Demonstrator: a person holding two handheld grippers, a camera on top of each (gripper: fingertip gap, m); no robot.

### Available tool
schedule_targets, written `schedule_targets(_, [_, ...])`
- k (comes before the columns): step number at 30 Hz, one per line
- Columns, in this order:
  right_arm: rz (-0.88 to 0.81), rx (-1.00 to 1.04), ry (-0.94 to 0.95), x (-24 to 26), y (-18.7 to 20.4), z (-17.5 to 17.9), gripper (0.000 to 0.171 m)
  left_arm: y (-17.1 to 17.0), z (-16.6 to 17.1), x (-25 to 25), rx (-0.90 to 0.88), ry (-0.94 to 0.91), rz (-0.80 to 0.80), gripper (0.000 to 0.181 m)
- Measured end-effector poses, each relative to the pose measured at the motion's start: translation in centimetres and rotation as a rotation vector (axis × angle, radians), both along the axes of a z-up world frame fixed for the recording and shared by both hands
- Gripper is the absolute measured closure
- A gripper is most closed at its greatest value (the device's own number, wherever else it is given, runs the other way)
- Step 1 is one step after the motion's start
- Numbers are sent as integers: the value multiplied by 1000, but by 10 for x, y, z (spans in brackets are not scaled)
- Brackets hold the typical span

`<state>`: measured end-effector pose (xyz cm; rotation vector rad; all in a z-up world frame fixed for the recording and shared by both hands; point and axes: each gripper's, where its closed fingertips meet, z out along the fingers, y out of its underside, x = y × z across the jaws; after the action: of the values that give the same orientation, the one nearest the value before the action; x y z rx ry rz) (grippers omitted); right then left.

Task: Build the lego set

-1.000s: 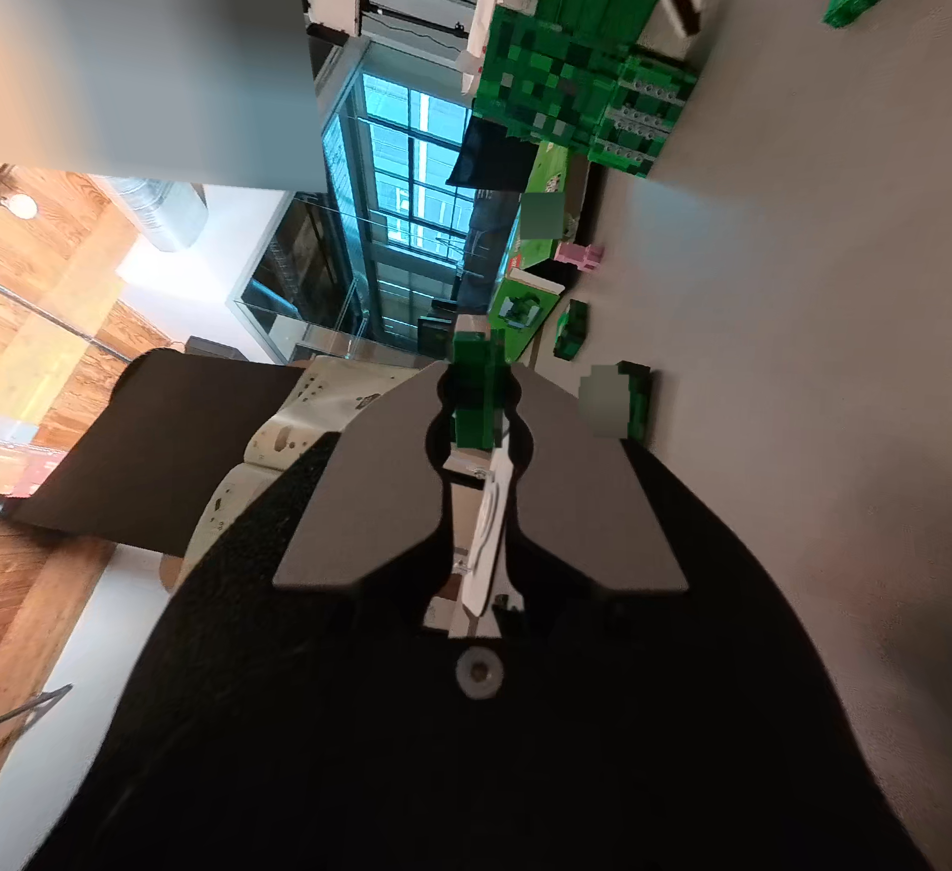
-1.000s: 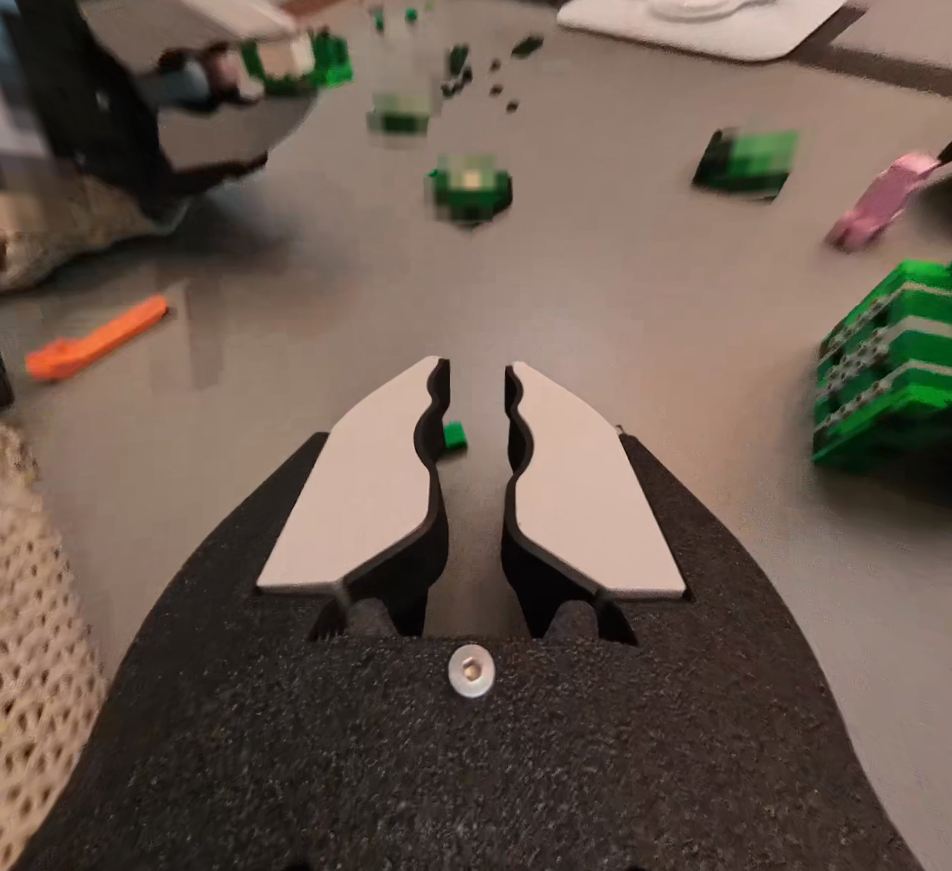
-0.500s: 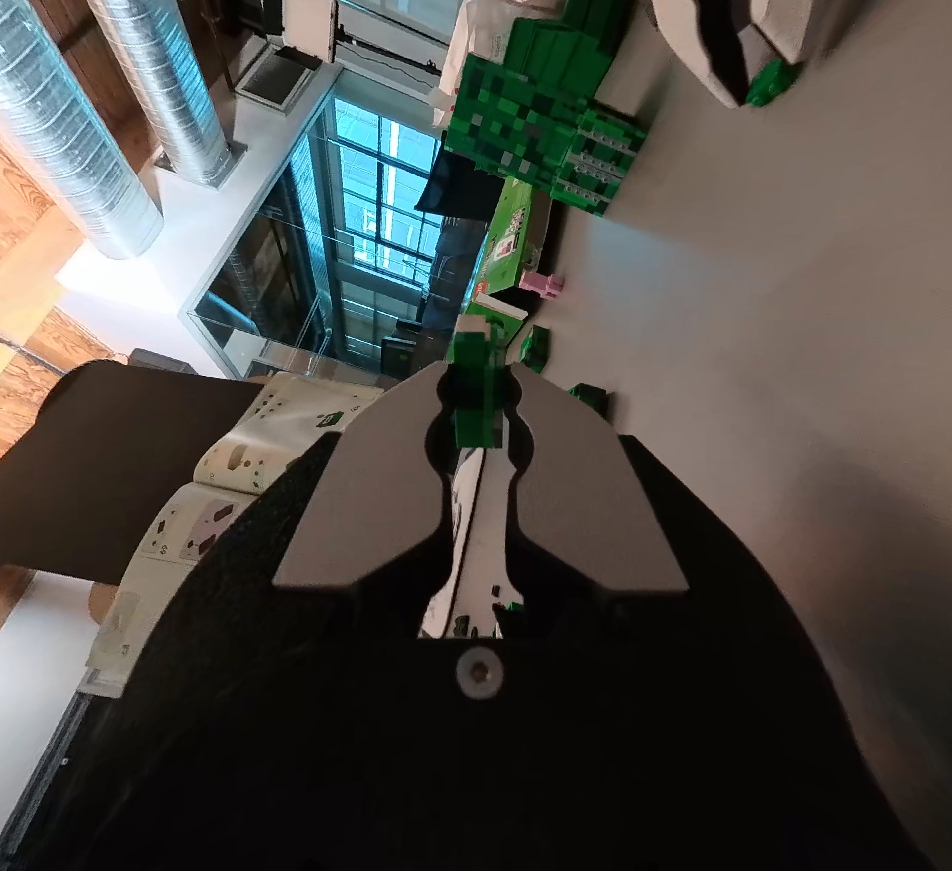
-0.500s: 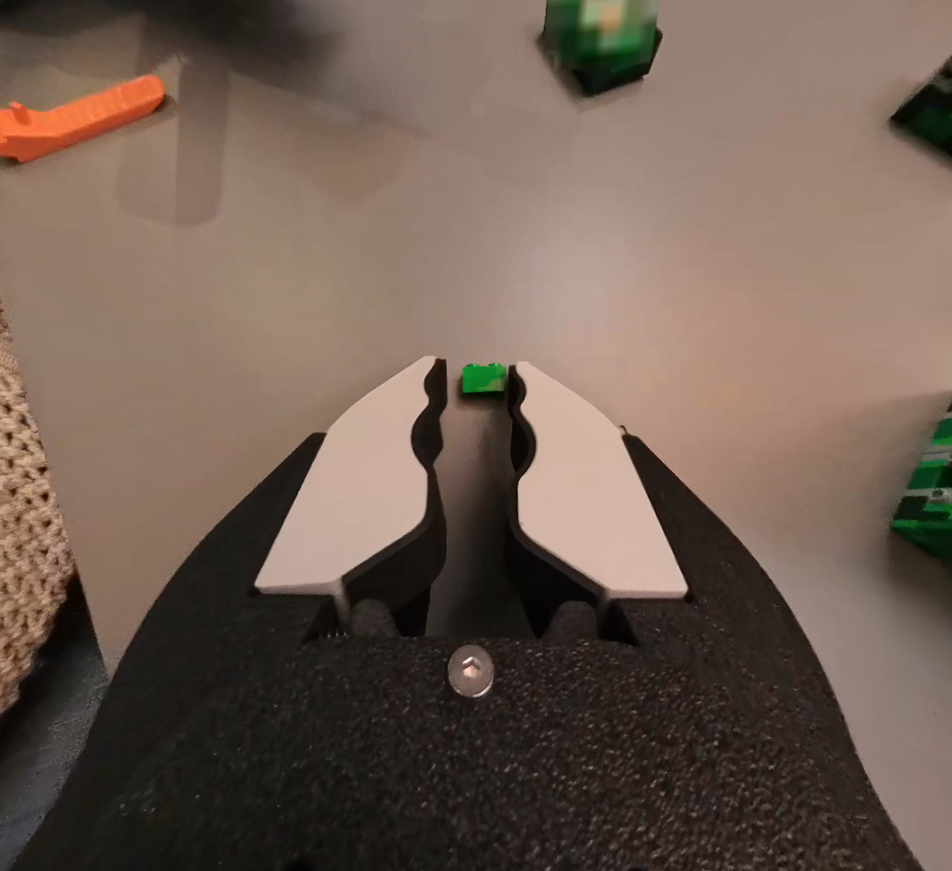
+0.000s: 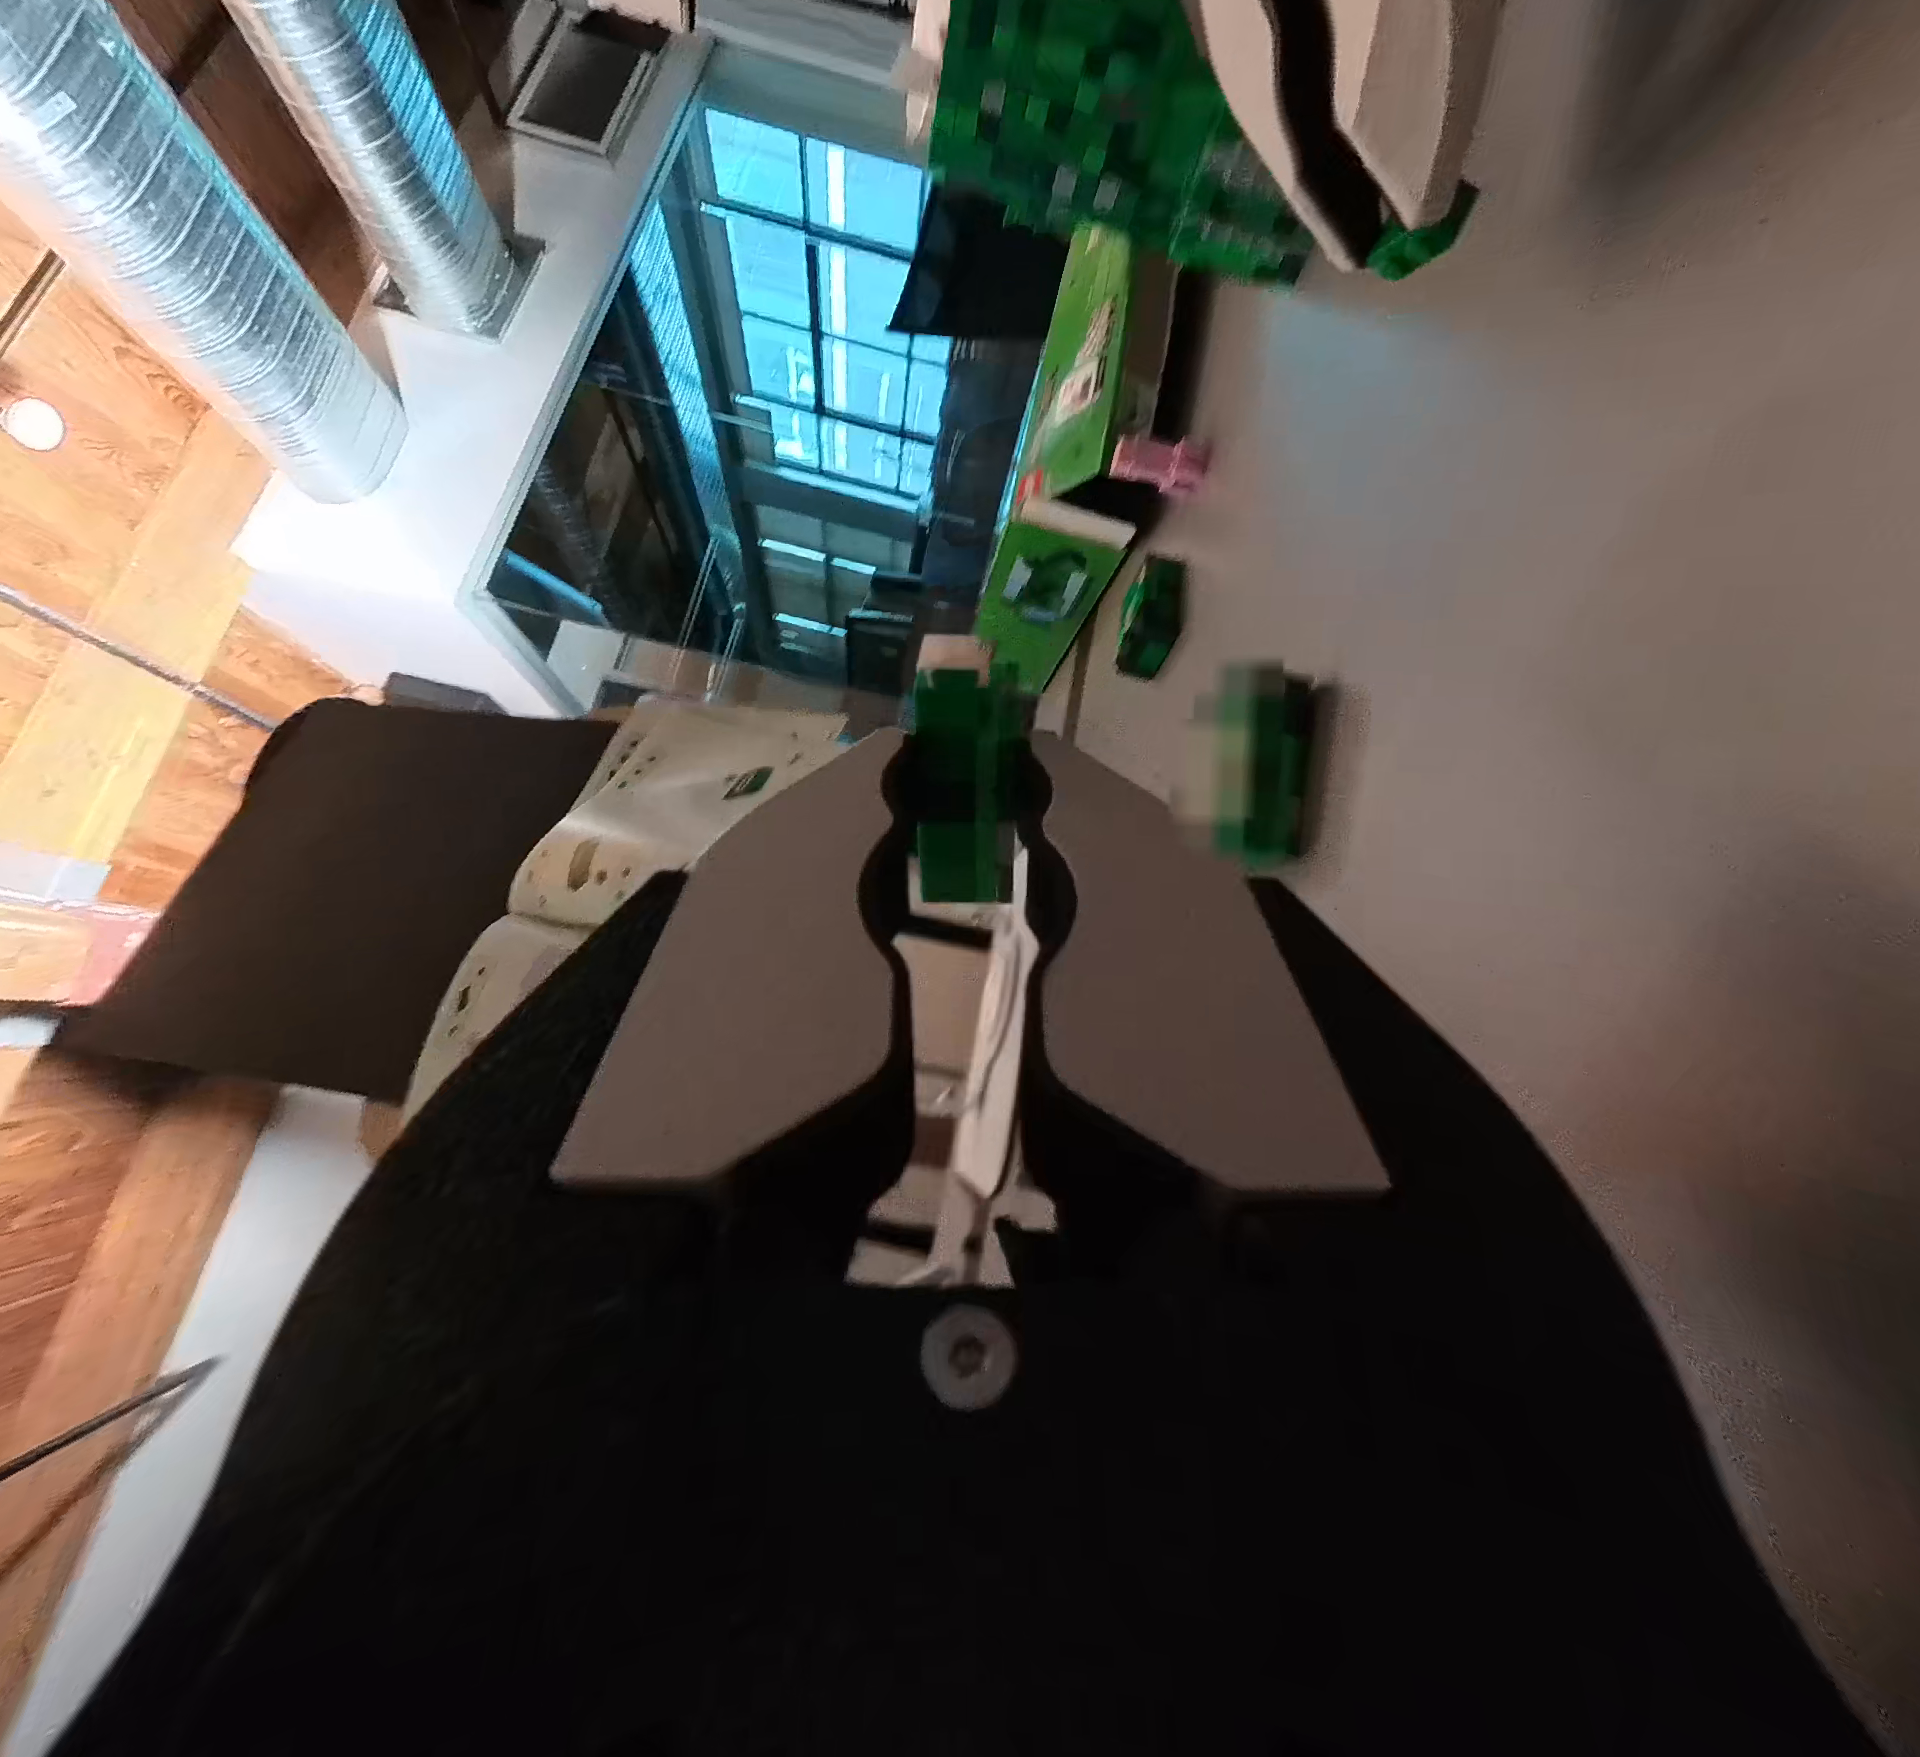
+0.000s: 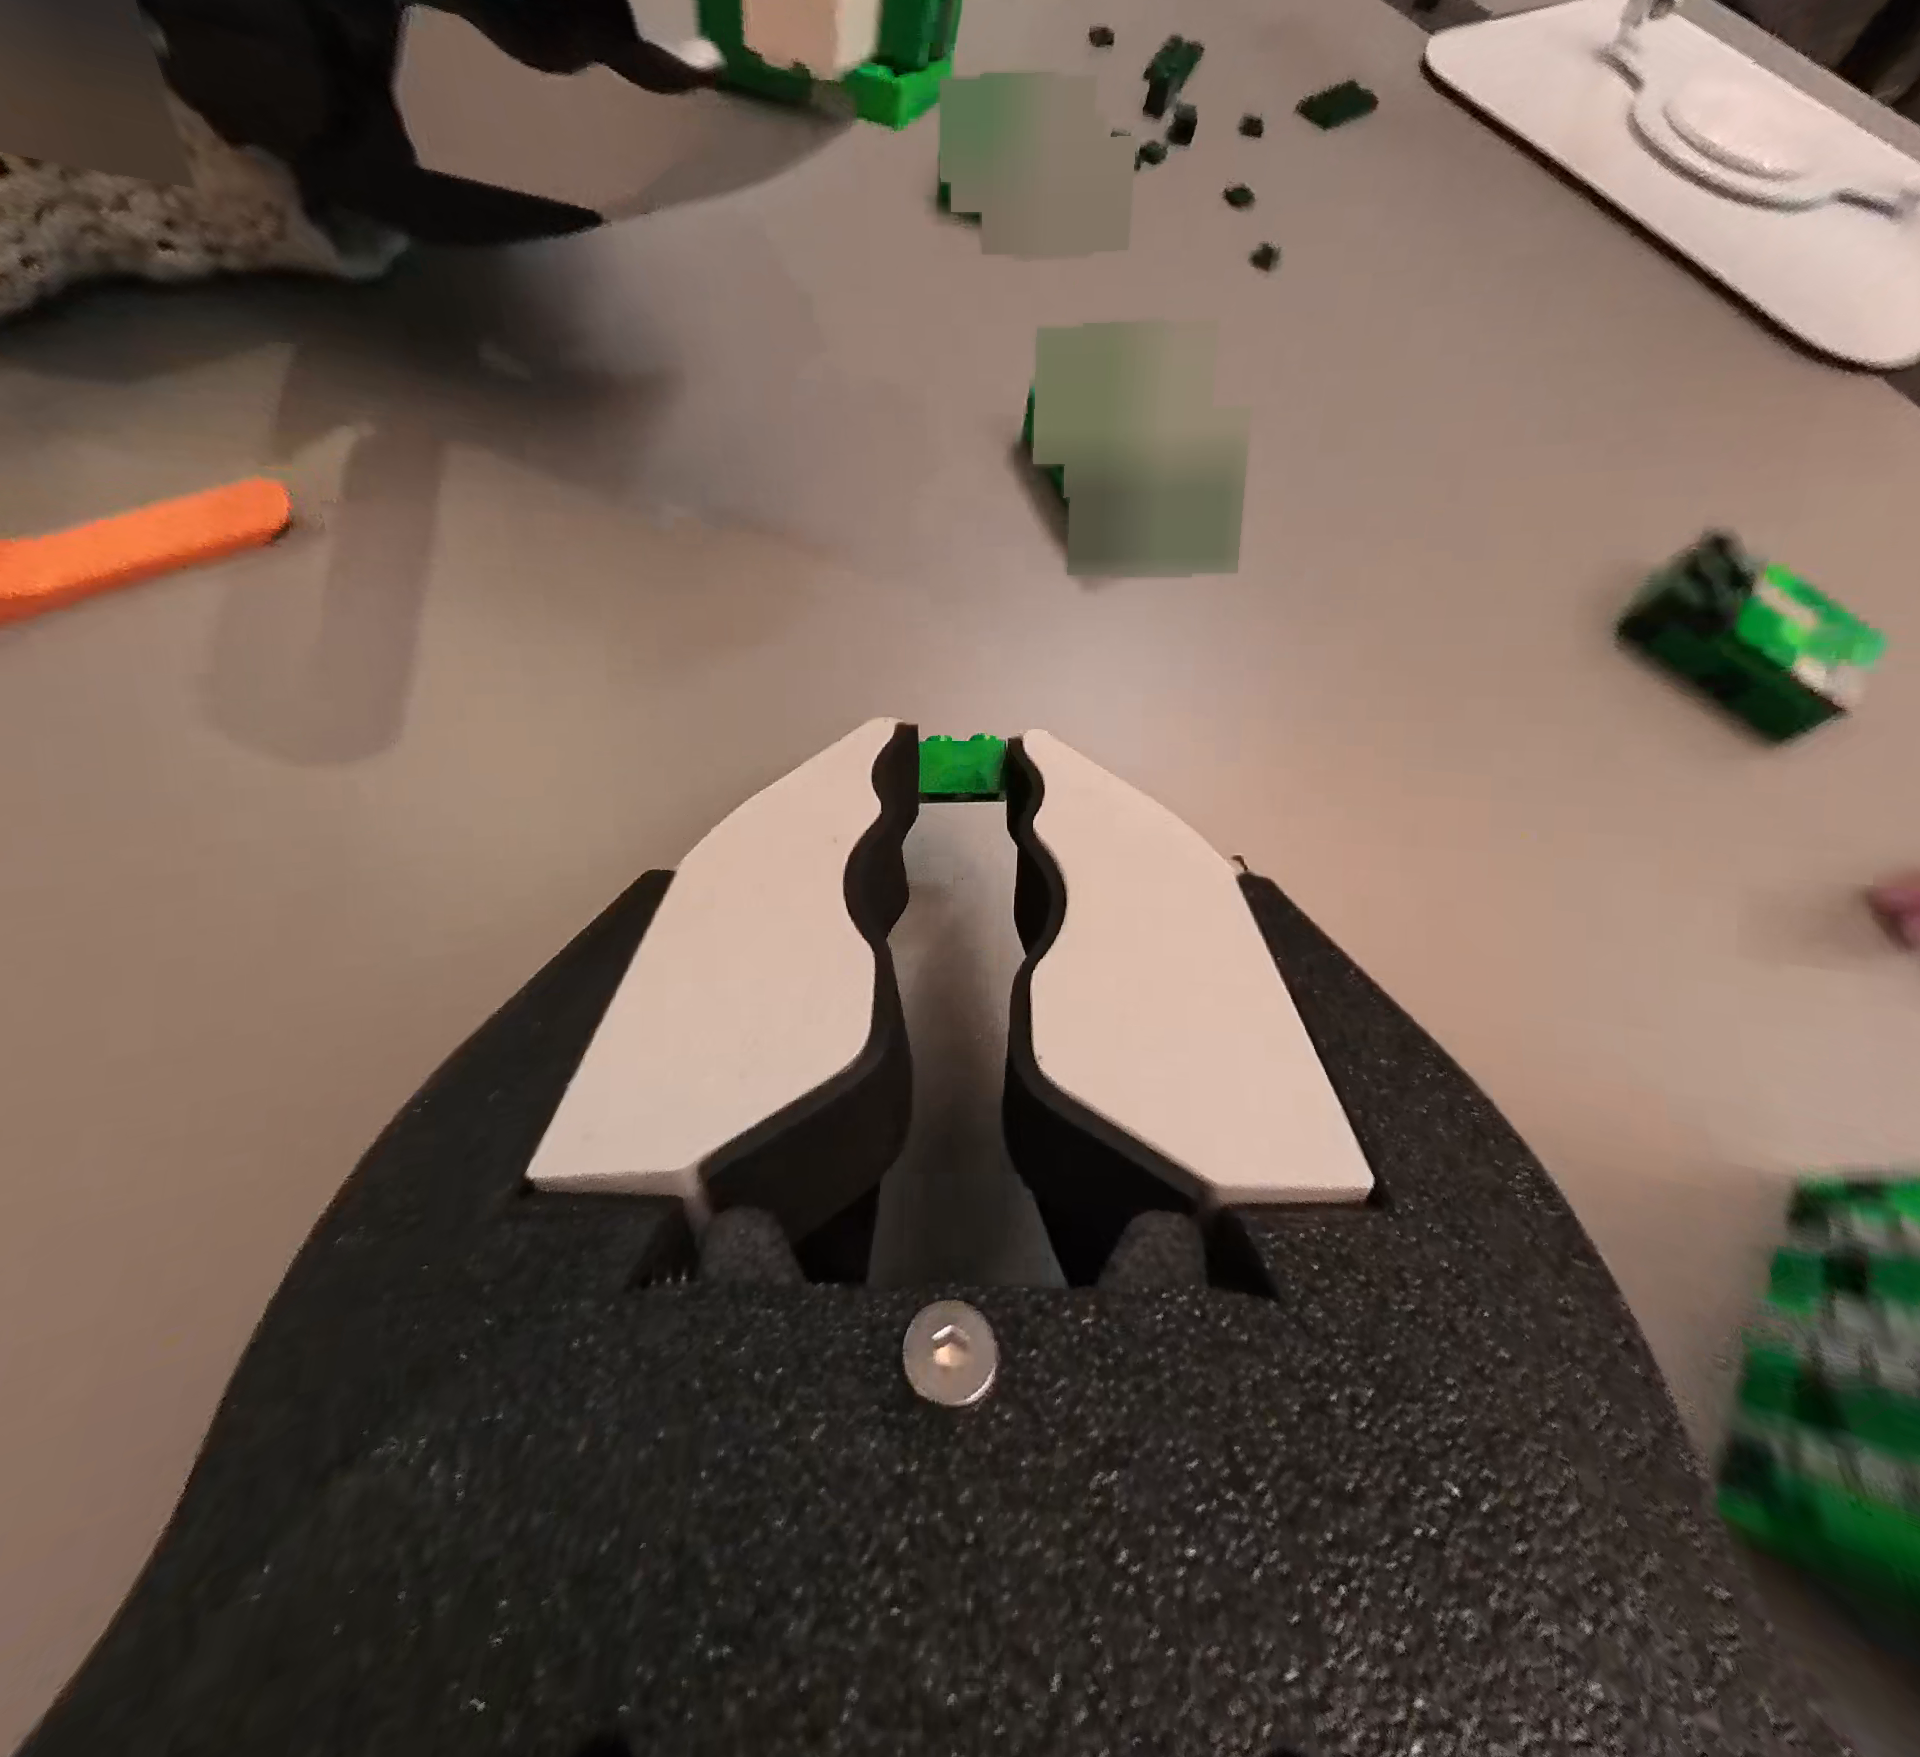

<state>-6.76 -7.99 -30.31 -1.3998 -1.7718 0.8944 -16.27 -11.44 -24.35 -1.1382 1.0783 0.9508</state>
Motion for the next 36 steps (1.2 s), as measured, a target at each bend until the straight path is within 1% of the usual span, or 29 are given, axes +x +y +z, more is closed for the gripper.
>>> schedule_targets(3, [96,-11,-2,-42,-19,13,155,-4,4,-47,27,93,169,165])
schedule_targets(5, [161,-6,-19,-79,-38,22,155,-15,8,-93,40,102,302,165])
schedule_targets(8, [237,57,-54,-145,-60,26,155,-42,12,-166,57,-3,484,165])
schedule_targets(10, [280,66,-95,-190,-75,21,155,-61,11,-207,65,-45,596,165])
schedule_targets(13, [292,130,-132,-247,-82,10,155,-83,16,-242,110,-125,683,164])
schedule_targets(15, [315,148,-179,-269,-85,-1,155,-89,19,-252,135,-173,705,165])
schedule_targets(17, [358,157,-227,-280,-90,-9,155,-91,20,-257,144,-188,721,165])
schedule_targets(18, [379,155,-259,-282,-92,-13,151,-91,20,-259,146,-196,727,165])
schedule_targets(19, [410,165,-294,-282,-95,-14,141,-92,21,-261,152,-206,732,165])
schedule_targets(21, [467,231,-285,-292,-91,-2,139,-95,22,-264,164,-231,741,165])
schedule_targets(23, [505,221,-240,-313,-82,20,139,-97,23,-267,174,-255,749,165])
schedule_targets(24, [498,202,-224,-328,-73,29,140,-98,23,-268,178,-266,750,165])
schedule_targets(26, [479,143,-265,-359,-53,31,139,-99,22,-270,178,-279,752,165])
schedule_targets(29, [465,43,-344,-394,-44,12,141,-98,21,-270,171,-288,747,165])
schedule_targets(32, [411,-7,-384,-413,-50,-6,141,-96,19,-271,160,-286,749,165])
schedule_targets(35, [333,92,-380,-427,-46,-19,144,-100,21,-275,176,-309,764,165])
schedule_targets(36, [326,93,-391,-430,-47,-23,144,-103,22,-278,189,-323,782,165])
